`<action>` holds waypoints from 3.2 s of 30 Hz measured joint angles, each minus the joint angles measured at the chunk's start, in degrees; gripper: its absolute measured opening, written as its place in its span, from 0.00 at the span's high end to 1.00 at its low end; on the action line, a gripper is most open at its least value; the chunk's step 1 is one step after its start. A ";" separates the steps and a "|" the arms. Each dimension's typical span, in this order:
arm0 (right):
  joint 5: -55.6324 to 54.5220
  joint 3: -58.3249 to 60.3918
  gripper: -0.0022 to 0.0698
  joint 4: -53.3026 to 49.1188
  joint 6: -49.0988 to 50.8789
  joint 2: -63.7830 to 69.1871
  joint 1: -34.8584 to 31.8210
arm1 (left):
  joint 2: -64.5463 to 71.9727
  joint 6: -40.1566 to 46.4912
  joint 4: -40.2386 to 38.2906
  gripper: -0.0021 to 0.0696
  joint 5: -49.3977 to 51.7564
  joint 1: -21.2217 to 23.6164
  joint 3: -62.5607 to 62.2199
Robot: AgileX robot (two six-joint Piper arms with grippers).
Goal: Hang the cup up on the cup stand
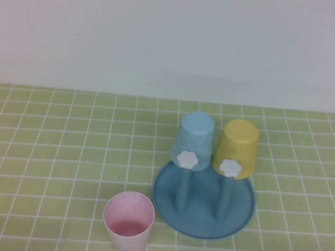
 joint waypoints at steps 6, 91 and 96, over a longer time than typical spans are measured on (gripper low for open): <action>0.00 0.00 0.97 0.00 0.00 0.00 0.00 | 0.00 0.00 0.00 0.97 0.00 0.00 0.00; -7.18 0.36 0.97 -1.41 -0.88 0.00 0.00 | 0.00 0.00 2.29 0.97 -19.82 0.00 0.00; -17.42 0.36 0.97 -1.52 -0.88 0.00 0.00 | 0.00 1.37 3.15 0.97 -27.88 0.00 0.00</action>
